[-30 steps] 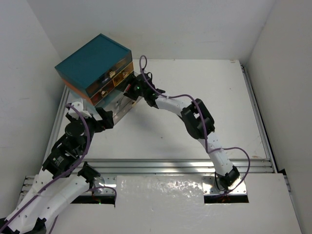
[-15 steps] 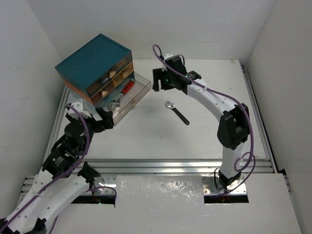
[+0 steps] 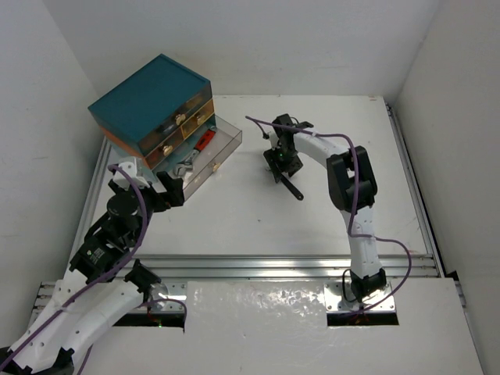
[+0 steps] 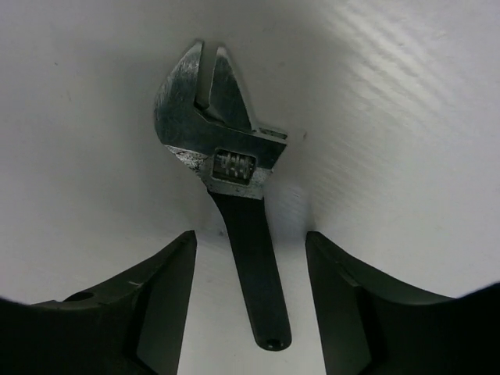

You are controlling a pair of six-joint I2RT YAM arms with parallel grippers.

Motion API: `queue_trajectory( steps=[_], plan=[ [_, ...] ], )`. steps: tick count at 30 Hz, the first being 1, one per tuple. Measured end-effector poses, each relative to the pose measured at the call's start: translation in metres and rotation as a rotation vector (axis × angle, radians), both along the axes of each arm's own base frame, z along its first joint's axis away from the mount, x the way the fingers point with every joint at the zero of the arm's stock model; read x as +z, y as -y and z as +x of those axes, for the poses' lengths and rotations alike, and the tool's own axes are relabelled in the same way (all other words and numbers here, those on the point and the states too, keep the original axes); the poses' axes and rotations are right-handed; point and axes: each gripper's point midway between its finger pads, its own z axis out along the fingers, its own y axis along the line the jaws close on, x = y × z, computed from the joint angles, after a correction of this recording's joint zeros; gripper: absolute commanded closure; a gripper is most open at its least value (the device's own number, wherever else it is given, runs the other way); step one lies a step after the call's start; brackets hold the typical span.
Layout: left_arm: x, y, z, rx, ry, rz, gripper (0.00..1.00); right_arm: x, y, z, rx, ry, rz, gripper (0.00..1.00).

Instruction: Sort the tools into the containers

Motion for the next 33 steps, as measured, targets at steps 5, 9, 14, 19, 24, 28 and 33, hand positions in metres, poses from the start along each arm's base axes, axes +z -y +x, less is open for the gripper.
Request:
queue_trajectory(
  steps=[5, 9, 14, 19, 24, 28, 33],
  plan=[
    [0.000, 0.000, 0.000, 0.000, -0.002, 0.001, 0.00, -0.009, -0.002, -0.002, 0.024, -0.027, 0.003, 0.70],
    [-0.001, 0.000, 0.000, 0.000, -0.002, 0.001, 0.00, -0.010, 0.002, 0.000, 0.026, -0.016, -0.030, 0.92],
    [0.000, 0.000, 0.000, -0.001, -0.001, 0.001, 0.00, -0.008, 0.000, -0.003, 0.029, 0.033, -0.035, 1.00],
    [0.000, 0.000, 0.000, -0.003, 0.000, 0.002, 0.00, -0.003, -0.014, -0.046, -0.020, 0.003, 0.130, 1.00],
    [0.000, 0.000, 0.000, -0.004, 0.000, 0.002, 0.00, 0.035, -0.047, -0.068, -0.132, 0.029, 0.405, 1.00],
    [0.000, 0.000, 0.000, -0.004, 0.000, 0.002, 0.00, 0.089, -0.092, -0.052, -0.231, 0.105, 0.739, 1.00],
    [0.000, 0.000, 0.000, -0.003, -0.001, 0.003, 0.00, 0.129, -0.144, -0.028, -0.361, 0.102, 1.049, 1.00]
  ],
)
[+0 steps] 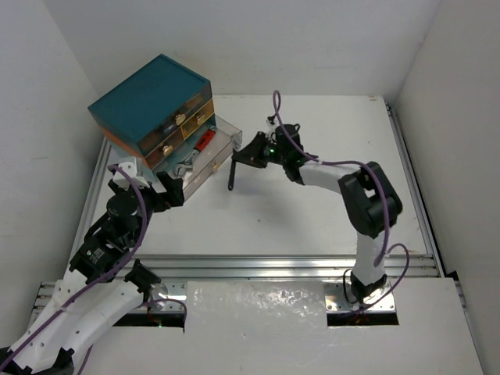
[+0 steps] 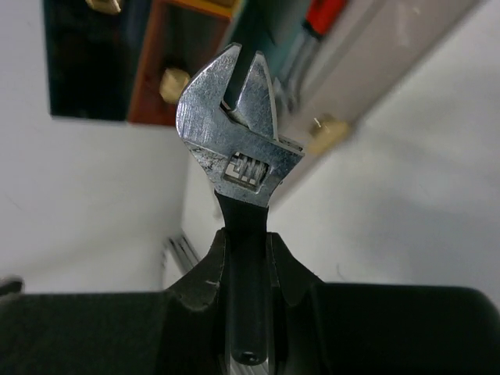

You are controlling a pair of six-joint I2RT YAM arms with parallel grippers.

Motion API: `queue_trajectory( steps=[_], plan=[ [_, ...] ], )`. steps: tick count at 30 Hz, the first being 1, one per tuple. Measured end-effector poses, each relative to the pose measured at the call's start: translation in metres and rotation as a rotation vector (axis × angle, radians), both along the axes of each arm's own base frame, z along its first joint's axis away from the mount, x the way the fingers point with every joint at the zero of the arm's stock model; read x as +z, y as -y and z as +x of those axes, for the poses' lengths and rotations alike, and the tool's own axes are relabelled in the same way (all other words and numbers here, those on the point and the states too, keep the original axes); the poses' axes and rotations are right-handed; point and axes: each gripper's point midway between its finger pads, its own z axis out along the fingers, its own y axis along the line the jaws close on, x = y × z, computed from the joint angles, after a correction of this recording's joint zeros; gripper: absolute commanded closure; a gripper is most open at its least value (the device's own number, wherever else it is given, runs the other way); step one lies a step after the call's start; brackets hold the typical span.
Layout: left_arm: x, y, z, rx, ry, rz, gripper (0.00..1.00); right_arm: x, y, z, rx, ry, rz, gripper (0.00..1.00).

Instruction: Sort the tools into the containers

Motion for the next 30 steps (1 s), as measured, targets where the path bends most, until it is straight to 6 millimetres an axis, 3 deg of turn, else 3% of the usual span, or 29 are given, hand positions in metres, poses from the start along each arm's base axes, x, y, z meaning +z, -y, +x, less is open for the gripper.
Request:
queue_trajectory(
  steps=[2, 4, 6, 10, 11, 12, 17, 20, 21, 25, 26, 30],
  plan=[
    [0.000, 0.000, 0.000, 0.003, 0.001, 0.000, 0.00, 0.008, -0.023, 0.017, -0.057, -0.020, 0.086, 1.00],
    [0.000, -0.001, 0.000, 0.004, 0.000, 0.001, 0.00, 0.006, -0.059, 0.036, -0.091, -0.036, 0.141, 1.00],
    [0.000, -0.001, 0.000, 0.004, 0.001, 0.001, 0.00, 0.004, -0.079, 0.048, -0.135, -0.054, 0.173, 0.97],
    [0.000, -0.001, 0.000, 0.004, 0.001, 0.001, 0.00, 0.001, -0.110, 0.066, -0.209, -0.089, 0.192, 0.58],
    [0.000, -0.001, 0.000, 0.004, 0.001, 0.001, 0.00, 0.002, -0.114, 0.071, -0.227, -0.094, 0.190, 0.35],
    [0.000, -0.001, 0.000, 0.004, 0.001, 0.001, 0.00, 0.003, -0.117, 0.076, -0.242, -0.098, 0.190, 0.30],
    [0.000, -0.001, 0.000, 0.002, 0.001, 0.004, 0.00, 0.023, -0.116, 0.095, -0.269, -0.044, 0.192, 0.29],
    [0.001, -0.001, 0.000, -0.002, 0.003, 0.004, 0.00, 0.019, -0.105, 0.098, -0.280, -0.030, 0.149, 0.37],
    [0.001, -0.001, 0.000, -0.003, 0.005, 0.003, 0.00, 0.012, -0.099, 0.095, -0.287, -0.036, 0.116, 0.54],
    [0.005, -0.001, -0.002, -0.006, 0.019, -0.002, 0.00, -0.028, -0.063, 0.076, -0.325, -0.078, -0.047, 0.96],
    [0.005, -0.001, -0.002, -0.007, 0.023, -0.004, 0.00, -0.037, -0.056, 0.072, -0.333, -0.088, -0.077, 1.00],
    [0.006, -0.001, -0.002, -0.010, 0.024, -0.003, 0.00, -0.068, -0.041, 0.061, -0.347, -0.118, -0.163, 1.00]
  ],
)
